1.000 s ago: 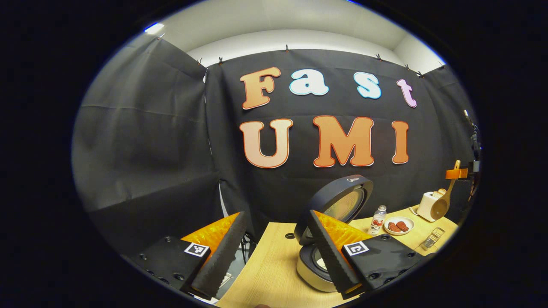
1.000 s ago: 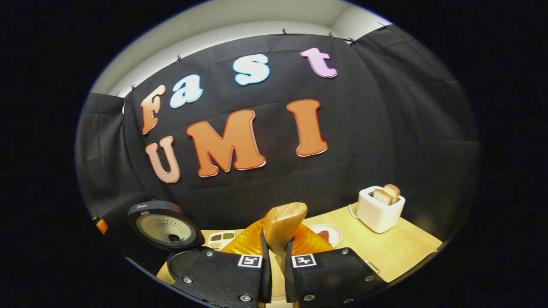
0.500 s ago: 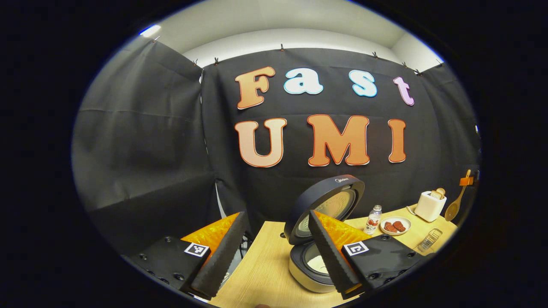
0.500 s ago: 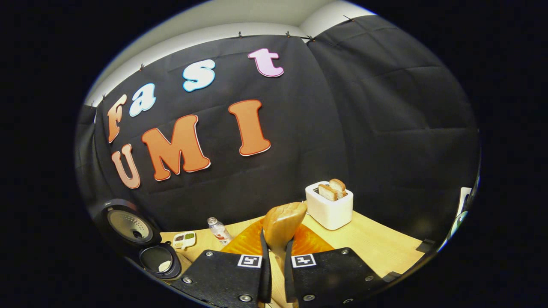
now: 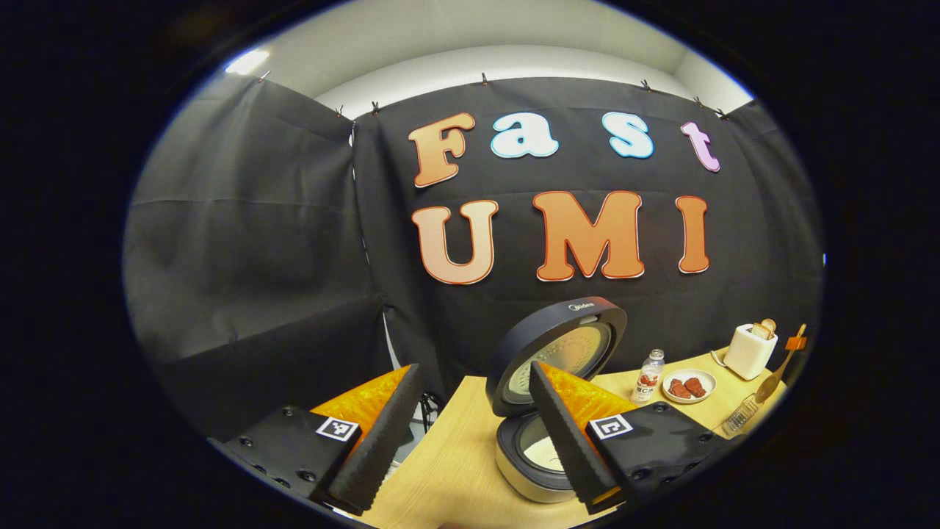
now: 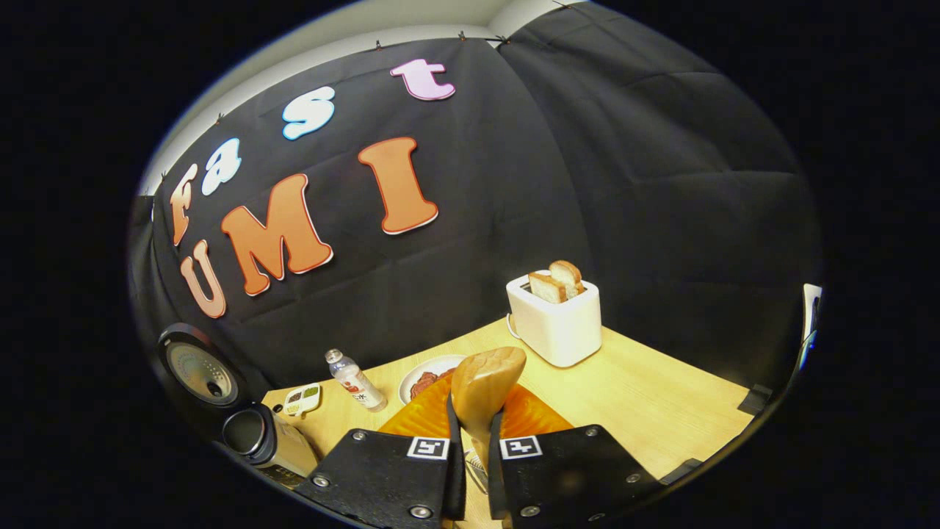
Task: Close the left gripper, press the button to open the rice cooker; take a wooden spoon from the chopstick holder with the right hand, scoop a spoonful of rice and pour it into the rice cooker, then put the wooden spoon back into the chopstick holder.
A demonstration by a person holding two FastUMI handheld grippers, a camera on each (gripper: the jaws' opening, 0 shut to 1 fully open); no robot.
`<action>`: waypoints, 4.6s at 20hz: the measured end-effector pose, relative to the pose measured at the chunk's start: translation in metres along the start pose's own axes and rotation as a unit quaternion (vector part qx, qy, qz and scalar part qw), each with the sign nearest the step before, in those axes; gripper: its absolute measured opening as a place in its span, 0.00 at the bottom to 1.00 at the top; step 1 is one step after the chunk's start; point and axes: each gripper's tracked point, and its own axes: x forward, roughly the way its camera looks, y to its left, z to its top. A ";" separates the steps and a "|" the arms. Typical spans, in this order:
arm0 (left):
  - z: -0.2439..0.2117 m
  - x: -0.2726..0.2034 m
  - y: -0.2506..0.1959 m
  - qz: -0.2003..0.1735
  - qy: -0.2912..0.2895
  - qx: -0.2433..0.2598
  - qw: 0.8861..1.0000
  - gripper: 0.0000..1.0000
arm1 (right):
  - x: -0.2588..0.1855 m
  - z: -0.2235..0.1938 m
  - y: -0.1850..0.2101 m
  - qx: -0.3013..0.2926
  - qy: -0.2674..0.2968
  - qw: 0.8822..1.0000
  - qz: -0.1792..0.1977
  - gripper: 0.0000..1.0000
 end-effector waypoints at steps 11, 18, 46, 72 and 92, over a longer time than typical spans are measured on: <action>-0.009 0.003 -0.023 0.014 0.018 0.025 0.999 0.99 | 0.031 -0.071 -0.014 0.046 0.060 0.997 0.034 0.11; -0.005 0.004 -0.028 0.008 0.015 0.029 0.999 0.99 | 0.037 -0.069 -0.041 0.047 0.063 0.997 -0.001 0.23; 0.114 0.186 -0.107 -0.116 0.044 -0.038 0.992 0.95 | -0.075 0.121 0.077 -0.162 -0.064 0.983 -0.052 0.95; -0.119 0.078 -0.178 -0.142 0.187 -0.072 0.969 0.99 | -0.100 0.135 0.092 -0.166 -0.047 0.985 0.023 1.00; -0.181 0.066 -0.192 -0.130 0.099 0.023 0.986 0.97 | -0.090 0.098 0.071 -0.152 0.001 0.988 0.005 0.95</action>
